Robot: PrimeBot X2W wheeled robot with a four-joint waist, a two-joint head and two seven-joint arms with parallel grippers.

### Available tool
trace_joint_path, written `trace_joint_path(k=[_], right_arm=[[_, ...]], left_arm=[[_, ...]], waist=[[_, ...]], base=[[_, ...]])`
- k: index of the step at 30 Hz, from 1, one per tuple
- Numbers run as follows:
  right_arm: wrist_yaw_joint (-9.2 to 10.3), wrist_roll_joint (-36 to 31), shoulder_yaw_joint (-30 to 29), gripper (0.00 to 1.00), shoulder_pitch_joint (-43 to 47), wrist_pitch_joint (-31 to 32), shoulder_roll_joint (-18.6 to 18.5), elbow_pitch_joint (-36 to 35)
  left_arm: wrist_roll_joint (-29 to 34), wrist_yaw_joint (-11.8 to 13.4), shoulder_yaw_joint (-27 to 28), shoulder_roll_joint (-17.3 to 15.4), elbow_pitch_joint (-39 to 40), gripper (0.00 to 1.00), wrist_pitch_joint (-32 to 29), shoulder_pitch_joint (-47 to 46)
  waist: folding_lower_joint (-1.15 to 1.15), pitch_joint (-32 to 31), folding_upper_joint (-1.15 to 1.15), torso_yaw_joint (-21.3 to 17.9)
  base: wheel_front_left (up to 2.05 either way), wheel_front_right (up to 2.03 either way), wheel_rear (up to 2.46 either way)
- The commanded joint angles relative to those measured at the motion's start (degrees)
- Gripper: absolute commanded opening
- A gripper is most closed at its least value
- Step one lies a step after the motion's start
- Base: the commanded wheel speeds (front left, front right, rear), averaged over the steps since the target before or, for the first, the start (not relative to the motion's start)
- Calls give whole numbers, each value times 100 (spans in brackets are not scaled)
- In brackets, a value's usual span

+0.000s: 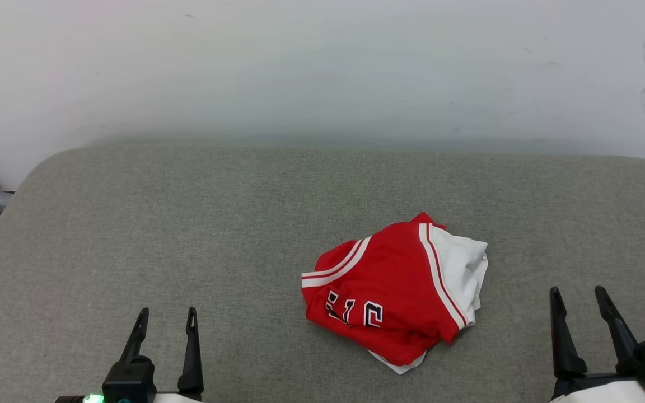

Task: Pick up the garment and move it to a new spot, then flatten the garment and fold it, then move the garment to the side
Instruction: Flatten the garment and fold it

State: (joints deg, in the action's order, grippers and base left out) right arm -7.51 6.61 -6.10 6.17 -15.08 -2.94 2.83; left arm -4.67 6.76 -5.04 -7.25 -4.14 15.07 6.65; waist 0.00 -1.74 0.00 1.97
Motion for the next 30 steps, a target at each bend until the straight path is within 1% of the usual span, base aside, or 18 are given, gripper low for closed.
trace_joint_path(k=[1, 5, 8, 11, 12, 14, 17, 19, 22, 26, 30], right_arm=[[4, 72, -21, 100, 11, -14, 12, 6], [4, 5, -2, 100, -222, -14, 12, -51], [4, 310, -84, 100, -546, -14, 11, -62], [3, 113, -47, 100, -987, -14, 9, -83], [3, 96, -6, 100, -1149, -13, -65, -16], [4, 35, 133, 100, -1538, -14, -336, 71], [4, 88, 504, 100, -2058, 53, -741, 465], [5, 198, 762, 100, -2480, 327, -1057, 716], [5, 513, 1291, 100, -3007, 1008, -1521, 1054], [5, 1111, 2172, 100, -3578, 2132, -2166, 1406], [5, 1717, 3079, 100, -3946, 3258, -2790, 1505]], left_arm=[[46, -18, 37, 13, -13, 100, 15, 8], [84, -84, 99, 75, -16, 100, 15, -44], [107, -127, 129, 116, -5, 100, 15, -83], [148, -162, 150, 145, 12, 100, 15, -131], [156, -169, 157, 152, 17, 100, 15, -144], [190, -214, 158, 162, 21, 100, 15, -187], [218, -262, 170, 168, 30, 100, 15, -271], [251, -276, 168, 186, 64, 100, 15, -333], [258, -301, 173, 205, 115, 100, 15, -456], [292, -294, 168, 243, 172, 100, 15, -613], [314, -288, 167, 284, 200, 100, 14, -761]], waist=[[0, 3, 0, 8], [0, 23, 0, 23], [0, 57, 0, 34], [0, 105, 0, 68], [0, 120, 0, 84], [0, 169, 0, 125], [0, 262, 0, 185], [0, 371, 0, 234], [0, 579, 0, 304], [0, 862, 0, 381], [0, 1133, 0, 435]], base=[[0, 0, 0], [0, 0, 0], [0, 0, 0], [0, 0, 0], [0, 0, 0], [0, 0, 0], [0, 0, 0], [0, 0, 0], [0, 0, 0], [0, 0, 0], [0, 0, 0]])
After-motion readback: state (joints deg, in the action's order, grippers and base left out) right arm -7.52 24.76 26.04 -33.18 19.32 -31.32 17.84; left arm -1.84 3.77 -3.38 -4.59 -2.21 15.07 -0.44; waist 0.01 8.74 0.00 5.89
